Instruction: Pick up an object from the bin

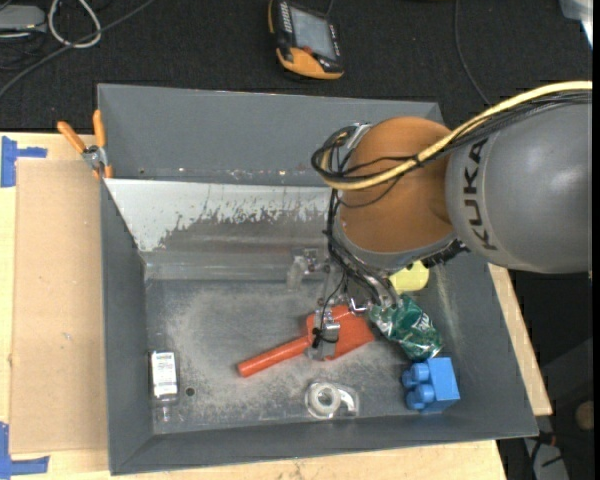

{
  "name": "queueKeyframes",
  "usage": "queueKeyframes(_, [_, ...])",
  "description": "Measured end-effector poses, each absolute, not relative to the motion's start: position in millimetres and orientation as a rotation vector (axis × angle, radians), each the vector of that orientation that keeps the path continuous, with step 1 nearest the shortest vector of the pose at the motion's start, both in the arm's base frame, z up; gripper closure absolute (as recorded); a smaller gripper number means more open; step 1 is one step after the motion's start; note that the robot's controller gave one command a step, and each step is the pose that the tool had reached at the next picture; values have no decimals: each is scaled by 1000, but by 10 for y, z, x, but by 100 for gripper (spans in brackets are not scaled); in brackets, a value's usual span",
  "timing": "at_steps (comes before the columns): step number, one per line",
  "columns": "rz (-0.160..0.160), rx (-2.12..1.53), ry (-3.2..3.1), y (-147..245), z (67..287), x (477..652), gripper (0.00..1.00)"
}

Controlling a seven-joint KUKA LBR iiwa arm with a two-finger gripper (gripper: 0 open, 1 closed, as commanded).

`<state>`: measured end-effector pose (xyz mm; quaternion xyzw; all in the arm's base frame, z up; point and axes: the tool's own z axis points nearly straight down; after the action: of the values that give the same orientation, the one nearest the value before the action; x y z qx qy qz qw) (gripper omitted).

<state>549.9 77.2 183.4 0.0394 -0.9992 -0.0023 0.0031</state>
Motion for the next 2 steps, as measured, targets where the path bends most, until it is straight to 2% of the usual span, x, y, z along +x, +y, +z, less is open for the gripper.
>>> queueKeyframes(1, [-1,-277,-3122,147,1078,6055,0])
queueKeyframes(2, [-11,83,-3137,182,1361,5102,0])
